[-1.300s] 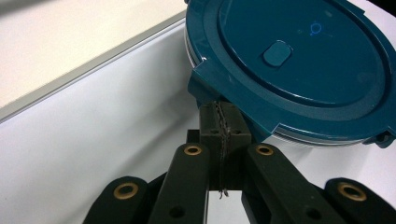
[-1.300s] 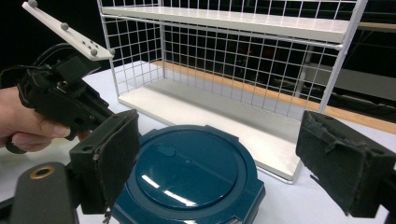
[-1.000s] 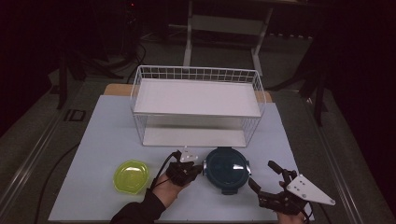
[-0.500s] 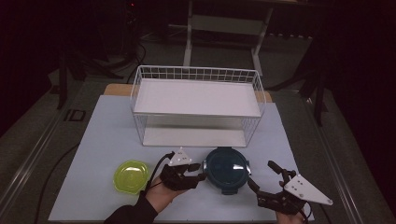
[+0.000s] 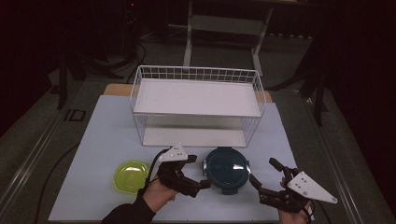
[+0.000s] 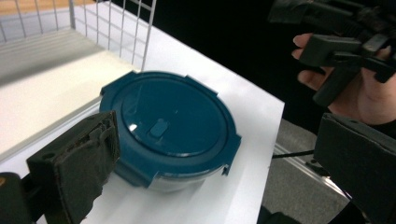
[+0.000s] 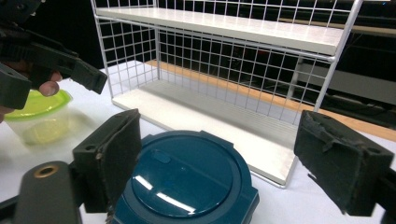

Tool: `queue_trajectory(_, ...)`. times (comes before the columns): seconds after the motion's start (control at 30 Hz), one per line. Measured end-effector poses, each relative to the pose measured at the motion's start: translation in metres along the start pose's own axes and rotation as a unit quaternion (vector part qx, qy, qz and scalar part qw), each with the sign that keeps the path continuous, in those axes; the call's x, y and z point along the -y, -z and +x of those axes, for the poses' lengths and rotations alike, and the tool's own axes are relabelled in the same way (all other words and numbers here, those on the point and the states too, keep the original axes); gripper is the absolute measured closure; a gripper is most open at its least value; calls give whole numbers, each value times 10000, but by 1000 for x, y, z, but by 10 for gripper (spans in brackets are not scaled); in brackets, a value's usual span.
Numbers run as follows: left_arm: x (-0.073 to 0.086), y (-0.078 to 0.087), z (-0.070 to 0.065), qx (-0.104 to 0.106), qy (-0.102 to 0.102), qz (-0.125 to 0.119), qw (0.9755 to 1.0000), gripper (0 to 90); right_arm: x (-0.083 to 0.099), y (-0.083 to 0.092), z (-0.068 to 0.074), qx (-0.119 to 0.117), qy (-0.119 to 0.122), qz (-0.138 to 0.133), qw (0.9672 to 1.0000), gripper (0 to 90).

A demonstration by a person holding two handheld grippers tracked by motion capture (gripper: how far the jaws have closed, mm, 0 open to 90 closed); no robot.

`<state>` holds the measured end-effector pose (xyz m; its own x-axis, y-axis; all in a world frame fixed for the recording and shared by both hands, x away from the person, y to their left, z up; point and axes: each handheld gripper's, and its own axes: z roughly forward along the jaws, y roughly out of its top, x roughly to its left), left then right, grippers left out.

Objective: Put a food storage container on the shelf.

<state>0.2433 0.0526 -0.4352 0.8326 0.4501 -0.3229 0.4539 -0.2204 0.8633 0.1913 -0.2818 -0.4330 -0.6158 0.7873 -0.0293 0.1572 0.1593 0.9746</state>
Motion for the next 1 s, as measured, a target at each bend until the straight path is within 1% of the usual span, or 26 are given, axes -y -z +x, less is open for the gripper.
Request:
queue_trajectory(0.07,-4,-1,-1,-43,-5,4,10000,1,-2,-1,-5,-62,-149,113,9998,167)
queue_trajectory(0.1,-5,-2,-1,-26,-7,0,10000,1,-3,-1,-7,-63,-212,235,9995,168)
queue_trajectory(0.13,-6,-3,-1,-80,-21,-1,10000,1,-3,-2,-9,-51,-238,289,9993,170)
queue_trajectory(0.2,-9,-6,0,-51,-27,17,10000,1,-4,-3,-13,-48,-283,307,9991,188)
queue_trajectory(0.27,-10,-10,1,-94,-9,33,10000,1,-4,-5,-15,22,-199,337,9992,189)
queue_trajectory(0.37,-10,-12,3,-65,34,59,10000,1,-4,-6,-16,57,-157,368,9992,189)
queue_trajectory(0.4,-11,-18,9,-70,148,101,9998,1,-4,-10,-19,30,-166,443,9989,186)
queue_trajectory(0.47,-12,-22,13,-85,228,118,9996,1,-4,-11,-22,-49,-221,461,9987,183)
queue_trajectory(0.5,-11,-23,15,-63,248,131,9996,1,-4,-13,-24,-89,-209,474,9986,168)
queue_trajectory(0.57,-10,-27,19,-134,291,170,9993,1,-3,-16,-26,-152,-227,513,9983,166)
queue_trajectory(0.6,-10,-28,21,-109,345,186,9992,1,-3,-17,-27,-179,-271,577,9978,169)
queue_trajectory(0.7,-7,-33,26,-161,423,232,9987,1,-3,-21,-30,-249,-363,781,9960,162)
queue_trajectory(0.77,-5,-35,30,-156,502,275,9982,1,-3,-24,-32,-276,-412,864,9950,133)
queue_trajectory(0.8,-4,-37,31,-196,528,318,9979,2,-3,-26,-33,-303,-448,914,9943,131)
queue_trajectory(0.83,-3,-39,34,-200,603,333,9974,2,-3,-28,-34,-319,-464,954,9938,119)
queue_trajectory(0.9,-1,-41,38,-211,770,377,9961,2,-2,-30,-35,-409,-500,947,9934,108)
queue_trajectory(0.97,1,-43,42,-225,856,448,9951,4,-2,-32,-36,-345,-557,987,9930,108)
queue_trajectory(1.0,2,-44,45,-259,950,502,9939,4,-2,-33,-37,-388,-597,1004,9924,108)
